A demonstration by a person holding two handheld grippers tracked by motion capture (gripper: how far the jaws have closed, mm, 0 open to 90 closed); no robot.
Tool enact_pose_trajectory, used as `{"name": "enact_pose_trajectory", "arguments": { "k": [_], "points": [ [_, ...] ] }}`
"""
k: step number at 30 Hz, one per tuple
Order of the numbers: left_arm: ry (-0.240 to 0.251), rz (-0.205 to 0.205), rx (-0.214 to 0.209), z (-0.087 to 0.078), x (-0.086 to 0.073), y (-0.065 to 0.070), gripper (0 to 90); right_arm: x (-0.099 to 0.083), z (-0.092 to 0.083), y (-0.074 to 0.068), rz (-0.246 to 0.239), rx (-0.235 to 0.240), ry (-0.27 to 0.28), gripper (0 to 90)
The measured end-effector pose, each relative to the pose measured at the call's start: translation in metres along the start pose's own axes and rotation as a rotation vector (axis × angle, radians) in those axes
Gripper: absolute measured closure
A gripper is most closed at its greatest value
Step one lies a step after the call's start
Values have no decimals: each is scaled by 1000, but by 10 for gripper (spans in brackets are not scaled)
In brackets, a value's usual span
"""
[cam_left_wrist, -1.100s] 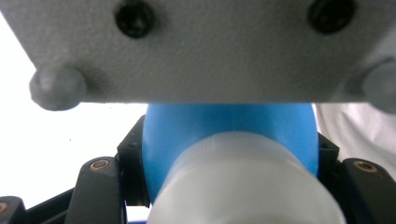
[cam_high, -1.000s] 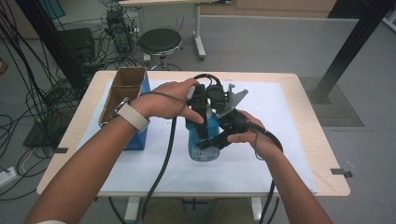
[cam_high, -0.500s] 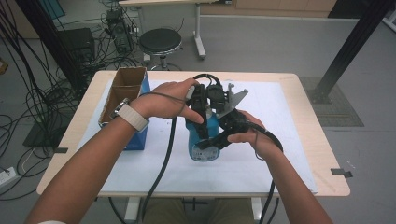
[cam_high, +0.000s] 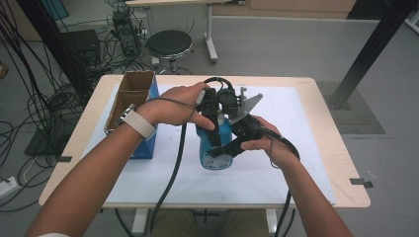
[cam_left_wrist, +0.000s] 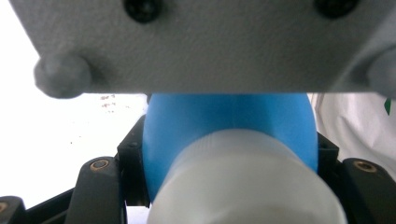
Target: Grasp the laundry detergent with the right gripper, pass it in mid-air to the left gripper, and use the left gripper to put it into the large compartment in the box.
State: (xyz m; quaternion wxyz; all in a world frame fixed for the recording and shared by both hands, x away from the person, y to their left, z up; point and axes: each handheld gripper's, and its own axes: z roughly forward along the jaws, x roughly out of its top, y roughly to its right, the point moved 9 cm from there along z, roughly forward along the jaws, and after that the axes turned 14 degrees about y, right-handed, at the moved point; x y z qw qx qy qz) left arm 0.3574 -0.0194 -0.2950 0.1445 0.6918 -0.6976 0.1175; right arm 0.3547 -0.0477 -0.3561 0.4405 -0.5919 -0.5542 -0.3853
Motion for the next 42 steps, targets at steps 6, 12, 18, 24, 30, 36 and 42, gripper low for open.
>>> {"name": "enact_pose_trajectory", "arguments": {
  "k": [6, 12, 18, 24, 30, 36, 42],
  "points": [
    [1, -10, 4, 1, 1, 1, 371, 0, 0, -2, 8, 6, -3, 429],
    [-5, -4, 7, 0, 1, 0, 371, 1, -1, -1, 7, 1, 0, 429],
    [-3, -6, 8, -1, 1, 0, 372, 1, -1, 0, -5, -7, 4, 429],
    [-3, -9, 8, -1, 0, 0, 372, 2, -1, 0, -7, -5, 5, 429],
    [4, -10, 9, -2, 0, 0, 372, 2, -1, 0, -7, -7, 6, 429],
    [4, -11, 9, -2, 0, -1, 372, 2, -1, 0, -6, -5, 5, 429],
    [5, -13, 8, -2, -1, -1, 372, 2, -1, 0, -6, -5, 5, 429]
  ]
}}
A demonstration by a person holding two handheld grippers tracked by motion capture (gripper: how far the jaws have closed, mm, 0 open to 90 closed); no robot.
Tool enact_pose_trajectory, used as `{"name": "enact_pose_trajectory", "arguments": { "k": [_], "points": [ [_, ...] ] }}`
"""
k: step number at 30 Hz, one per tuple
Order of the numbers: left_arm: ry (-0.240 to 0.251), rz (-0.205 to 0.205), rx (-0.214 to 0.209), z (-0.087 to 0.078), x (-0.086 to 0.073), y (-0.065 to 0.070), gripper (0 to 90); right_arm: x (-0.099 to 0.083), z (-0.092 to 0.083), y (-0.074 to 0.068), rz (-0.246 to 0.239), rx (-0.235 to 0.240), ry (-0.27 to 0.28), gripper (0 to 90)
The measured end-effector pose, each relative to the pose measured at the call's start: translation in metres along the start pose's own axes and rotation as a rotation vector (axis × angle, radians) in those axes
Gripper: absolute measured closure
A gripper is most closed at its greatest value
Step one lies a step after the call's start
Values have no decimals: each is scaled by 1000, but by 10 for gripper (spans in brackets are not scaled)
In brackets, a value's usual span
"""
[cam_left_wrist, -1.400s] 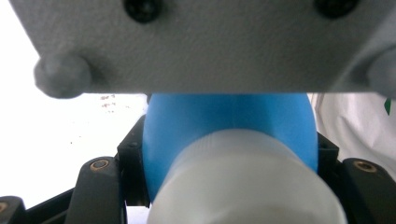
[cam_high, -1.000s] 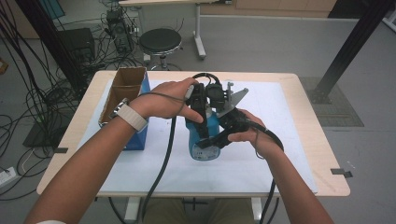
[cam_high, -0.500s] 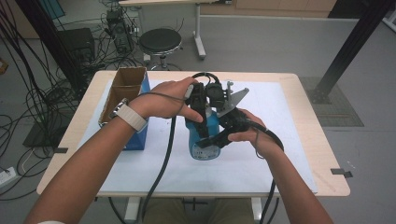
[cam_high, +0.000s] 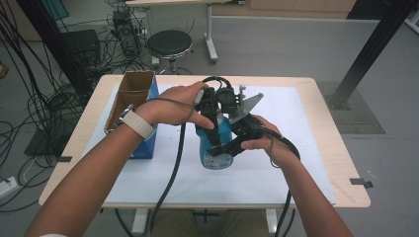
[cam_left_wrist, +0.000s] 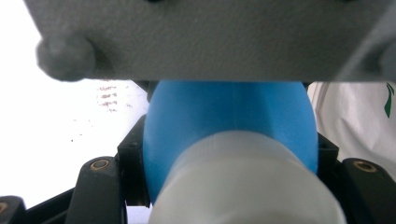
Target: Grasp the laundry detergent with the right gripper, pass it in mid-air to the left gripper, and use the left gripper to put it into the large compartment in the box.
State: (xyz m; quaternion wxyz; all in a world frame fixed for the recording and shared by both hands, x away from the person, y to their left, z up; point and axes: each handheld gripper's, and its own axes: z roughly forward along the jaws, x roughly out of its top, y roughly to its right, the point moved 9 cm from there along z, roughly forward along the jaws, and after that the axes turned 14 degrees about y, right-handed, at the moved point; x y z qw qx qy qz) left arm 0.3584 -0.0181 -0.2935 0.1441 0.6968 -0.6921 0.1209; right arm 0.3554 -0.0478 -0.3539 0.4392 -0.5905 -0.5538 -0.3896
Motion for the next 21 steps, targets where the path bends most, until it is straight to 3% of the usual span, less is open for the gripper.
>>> {"name": "enact_pose_trajectory", "arguments": {
  "k": [21],
  "points": [
    [7, -11, -5, 0, 1, -1, 373, 0, -2, -1, 14, 3, 5, 429]
  ]
}}
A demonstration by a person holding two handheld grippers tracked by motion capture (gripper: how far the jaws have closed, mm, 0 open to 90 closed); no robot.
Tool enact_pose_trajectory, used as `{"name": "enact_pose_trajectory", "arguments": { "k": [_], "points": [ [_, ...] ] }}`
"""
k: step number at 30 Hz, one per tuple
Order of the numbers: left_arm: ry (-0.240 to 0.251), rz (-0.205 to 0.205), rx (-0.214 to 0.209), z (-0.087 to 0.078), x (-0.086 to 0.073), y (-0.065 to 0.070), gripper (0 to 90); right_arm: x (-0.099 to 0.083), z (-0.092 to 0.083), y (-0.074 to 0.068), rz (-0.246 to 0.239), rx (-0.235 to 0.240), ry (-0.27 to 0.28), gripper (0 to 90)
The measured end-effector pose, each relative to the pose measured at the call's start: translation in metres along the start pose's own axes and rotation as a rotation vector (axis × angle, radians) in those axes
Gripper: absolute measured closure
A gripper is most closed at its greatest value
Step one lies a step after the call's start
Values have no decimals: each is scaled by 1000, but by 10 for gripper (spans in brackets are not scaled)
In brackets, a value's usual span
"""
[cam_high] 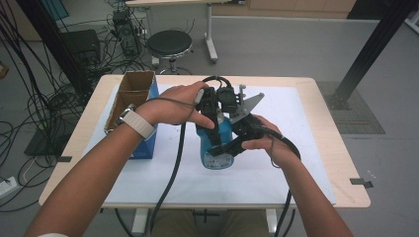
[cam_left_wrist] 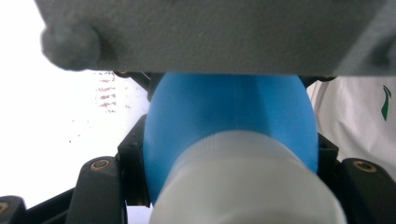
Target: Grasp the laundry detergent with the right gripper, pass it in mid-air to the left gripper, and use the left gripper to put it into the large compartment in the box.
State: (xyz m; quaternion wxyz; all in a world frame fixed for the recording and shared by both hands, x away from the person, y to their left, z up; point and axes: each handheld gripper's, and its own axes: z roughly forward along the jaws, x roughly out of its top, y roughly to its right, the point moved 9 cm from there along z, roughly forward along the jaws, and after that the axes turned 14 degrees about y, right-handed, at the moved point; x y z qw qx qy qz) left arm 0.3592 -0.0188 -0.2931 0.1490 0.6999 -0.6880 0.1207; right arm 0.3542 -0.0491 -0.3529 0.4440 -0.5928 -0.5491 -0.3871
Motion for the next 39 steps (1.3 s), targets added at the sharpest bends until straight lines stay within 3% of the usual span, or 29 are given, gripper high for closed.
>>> {"name": "enact_pose_trajectory", "arguments": {
  "k": [14, 19, 23, 28, 31, 35, 39],
  "points": [
    [8, -11, 2, -1, 2, -1, 372, 0, 0, 2, -28, 0, 5, 423],
    [0, -3, 47, -1, 0, -5, 373, 1, -6, 4, -15, -14, 31, 246],
    [-1, -14, 69, -5, -2, -9, 372, -13, -22, 7, 23, -39, -39, 170],
    [-13, -57, 93, -10, -9, -15, 372, -25, -54, 15, 58, -120, -70, 109],
    [-21, -91, 120, -13, -12, -19, 371, -33, -67, 20, 65, -169, -135, 83],
    [-25, -152, 157, -20, -14, -23, 372, -46, -83, 25, 92, -220, -265, 80],
    [-13, -238, 189, -27, -15, -27, 372, -57, -96, 30, 75, -251, -404, 78]
  ]
}}
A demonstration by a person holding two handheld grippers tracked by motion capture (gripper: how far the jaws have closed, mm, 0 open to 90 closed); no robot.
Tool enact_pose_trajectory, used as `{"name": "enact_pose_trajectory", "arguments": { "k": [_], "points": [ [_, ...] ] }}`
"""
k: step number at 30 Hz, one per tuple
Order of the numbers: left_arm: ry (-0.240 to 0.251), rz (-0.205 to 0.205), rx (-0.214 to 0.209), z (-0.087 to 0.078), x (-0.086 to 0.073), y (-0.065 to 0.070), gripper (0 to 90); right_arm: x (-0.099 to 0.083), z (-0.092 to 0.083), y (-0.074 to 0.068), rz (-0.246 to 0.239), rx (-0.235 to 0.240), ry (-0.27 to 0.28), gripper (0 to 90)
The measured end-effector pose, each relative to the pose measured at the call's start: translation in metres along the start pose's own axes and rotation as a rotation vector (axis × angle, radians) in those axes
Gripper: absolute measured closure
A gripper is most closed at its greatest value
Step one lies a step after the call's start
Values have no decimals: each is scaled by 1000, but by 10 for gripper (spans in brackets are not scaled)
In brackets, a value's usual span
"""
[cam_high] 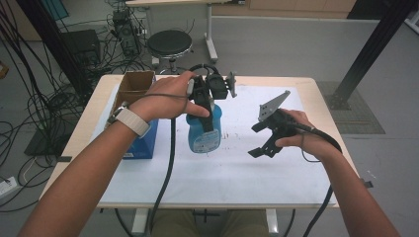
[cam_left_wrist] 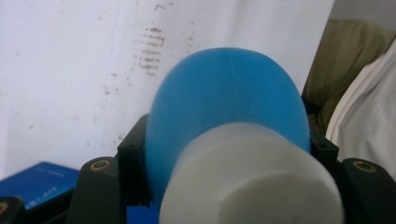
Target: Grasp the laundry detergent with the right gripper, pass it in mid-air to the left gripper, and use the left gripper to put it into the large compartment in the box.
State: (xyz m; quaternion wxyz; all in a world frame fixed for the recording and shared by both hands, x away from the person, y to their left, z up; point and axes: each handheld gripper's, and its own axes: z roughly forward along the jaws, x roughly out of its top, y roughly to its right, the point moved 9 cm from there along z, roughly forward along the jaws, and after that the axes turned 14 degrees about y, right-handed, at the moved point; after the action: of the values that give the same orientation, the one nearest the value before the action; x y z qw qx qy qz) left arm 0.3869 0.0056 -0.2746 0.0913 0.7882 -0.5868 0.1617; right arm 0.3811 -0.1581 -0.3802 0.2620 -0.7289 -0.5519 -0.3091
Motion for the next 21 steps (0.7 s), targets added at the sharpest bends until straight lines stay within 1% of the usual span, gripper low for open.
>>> {"name": "enact_pose_trajectory", "arguments": {
  "k": [2, 4, 6, 7, 8, 13, 15, 16, 17, 19, 20, 21],
  "points": [
    [-2, -38, 20, -3, 0, -3, 371, -5, -4, 1, 4, -9, -48, 81],
    [-6, -73, 48, -7, -1, -7, 371, -8, -7, 5, 1, -25, -75, 83],
    [-6, -99, 80, -11, -1, -12, 371, -10, -11, 9, 1, -35, -83, 83],
    [-5, -124, 92, -13, -1, -13, 371, -10, -13, 11, 2, -43, -89, 83],
    [-4, -138, 100, -15, -1, -15, 371, -11, -16, 12, 9, -49, -99, 83],
    [0, -211, 131, -24, -4, -23, 371, -17, -21, 16, 0, -58, -146, 83],
    [-9, -234, 147, -26, -7, -26, 371, -19, -23, 19, -1, -67, -165, 83],
    [-13, -248, 156, -27, -8, -27, 372, -20, -24, 18, 1, -64, -169, 83],
    [-24, -247, 160, -29, -9, -28, 372, -20, -24, 18, 3, -62, -170, 83],
    [-37, -260, 171, -32, -10, -30, 372, -19, -26, 17, 8, -64, -168, 83],
    [-40, -264, 174, -33, -10, -31, 372, -18, -27, 17, 11, -67, -168, 83],
    [-35, -280, 179, -35, -9, -32, 371, -17, -28, 17, 9, -69, -165, 83]
  ]
}}
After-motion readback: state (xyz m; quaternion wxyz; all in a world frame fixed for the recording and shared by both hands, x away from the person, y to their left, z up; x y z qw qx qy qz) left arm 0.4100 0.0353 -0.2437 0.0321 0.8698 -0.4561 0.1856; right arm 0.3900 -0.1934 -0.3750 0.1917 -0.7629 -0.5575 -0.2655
